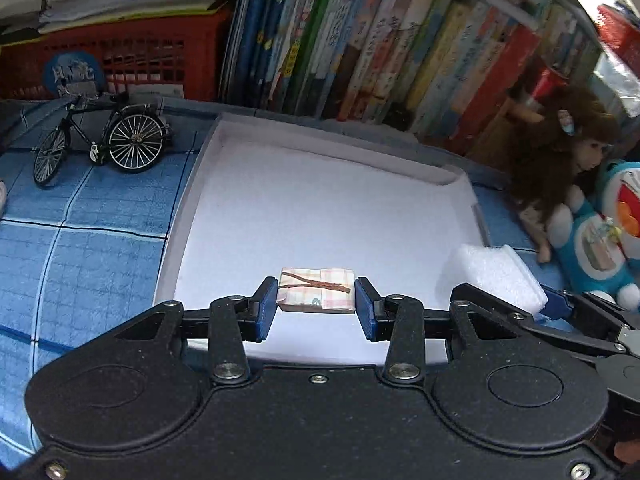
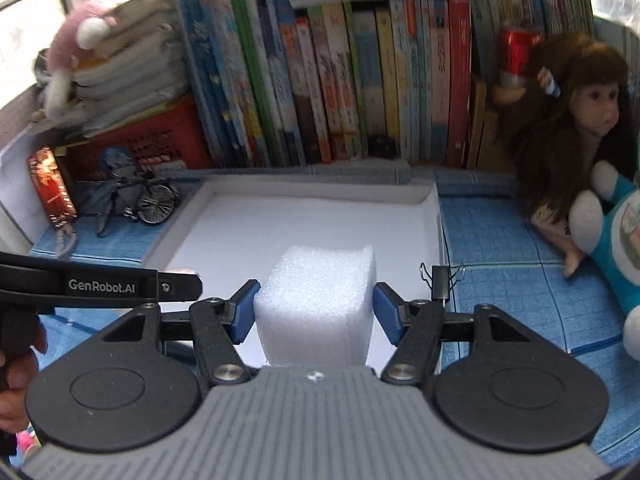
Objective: Organize soft objects
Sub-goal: 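Carry the bundle with the left tool while the right tool carries the foam block to the white tray, then open the left tool to drop the bundle in the tray while the right tool releases the foam block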
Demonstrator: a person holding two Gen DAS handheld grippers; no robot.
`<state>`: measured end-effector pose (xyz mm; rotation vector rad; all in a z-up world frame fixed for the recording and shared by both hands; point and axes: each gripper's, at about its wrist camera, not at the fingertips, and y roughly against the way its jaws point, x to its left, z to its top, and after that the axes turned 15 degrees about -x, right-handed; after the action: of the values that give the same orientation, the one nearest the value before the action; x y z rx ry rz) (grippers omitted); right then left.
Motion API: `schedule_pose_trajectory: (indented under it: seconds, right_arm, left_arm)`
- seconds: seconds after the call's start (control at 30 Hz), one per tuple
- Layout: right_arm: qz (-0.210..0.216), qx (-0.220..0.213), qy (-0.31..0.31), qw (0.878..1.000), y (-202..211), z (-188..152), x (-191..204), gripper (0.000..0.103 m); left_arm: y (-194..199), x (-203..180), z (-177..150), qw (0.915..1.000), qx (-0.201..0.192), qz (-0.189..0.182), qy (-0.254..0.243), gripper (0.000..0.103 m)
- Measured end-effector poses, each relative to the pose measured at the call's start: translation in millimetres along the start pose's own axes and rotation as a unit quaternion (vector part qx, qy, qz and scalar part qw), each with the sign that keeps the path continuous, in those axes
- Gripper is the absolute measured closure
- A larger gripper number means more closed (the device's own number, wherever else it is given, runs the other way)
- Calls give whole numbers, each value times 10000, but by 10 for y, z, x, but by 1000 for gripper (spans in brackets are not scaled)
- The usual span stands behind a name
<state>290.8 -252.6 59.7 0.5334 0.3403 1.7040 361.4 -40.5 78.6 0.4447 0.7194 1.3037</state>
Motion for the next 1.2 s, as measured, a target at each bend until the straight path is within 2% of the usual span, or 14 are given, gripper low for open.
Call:
schedule_pose_trajectory:
  seconds: [0.43,0.9,1.0,1.07,1.2]
  right_arm:
    - [-68,523,-161,9985,-514,-126,-132,37]
    - [-90,783,-255,9966,-649,-227,-209,36]
    - [-88,784,-276,9965,-644,-225,-211,36]
    - [-74,754,-283,9967,-626,-212,-209,30]
    - [-9,677,-285,9973,-553,-155,-187,26]
  left_arm:
    - [-547,83,-122,9983,513,256,-99,63]
    - [-594,54,-124,9985,461,207,-228,63]
    - [-593,56,-121,9986,456,199,-202,60]
    - [-582,59,-115,9986,463,189,-152,56]
    - [-526,28,-113,9988,410,184,-207,46]
